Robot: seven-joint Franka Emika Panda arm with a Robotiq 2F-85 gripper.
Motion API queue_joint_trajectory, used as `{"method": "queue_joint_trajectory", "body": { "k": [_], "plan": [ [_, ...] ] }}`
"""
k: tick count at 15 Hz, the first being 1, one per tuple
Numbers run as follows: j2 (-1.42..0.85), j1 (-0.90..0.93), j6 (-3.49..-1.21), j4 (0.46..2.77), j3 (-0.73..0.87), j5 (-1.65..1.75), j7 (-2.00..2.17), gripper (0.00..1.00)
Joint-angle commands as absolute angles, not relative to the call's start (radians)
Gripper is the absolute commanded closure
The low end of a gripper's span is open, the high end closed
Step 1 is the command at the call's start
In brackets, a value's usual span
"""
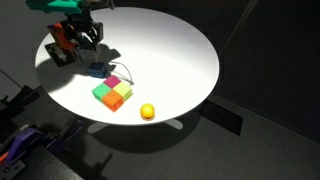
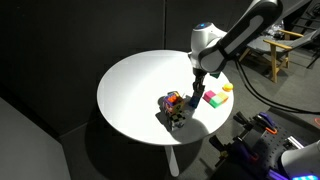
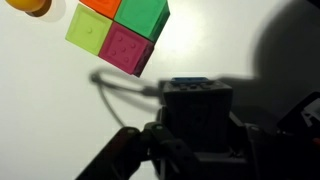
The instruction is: Put the gray block on the blue block
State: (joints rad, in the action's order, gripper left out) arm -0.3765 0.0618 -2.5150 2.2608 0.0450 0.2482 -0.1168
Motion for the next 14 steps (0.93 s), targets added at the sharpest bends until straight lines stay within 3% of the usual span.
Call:
{"method": "queue_joint_trajectory", "body": {
  "k": [1, 14],
  "plan": [
    [-0.421, 0.068, -2.5, 2.213, 0.044, 0.268, -0.079, 0.73],
    [-0.509, 0.072, -2.529, 2.165, 0.039, 0.264, -0.092, 0.73]
  ]
}}
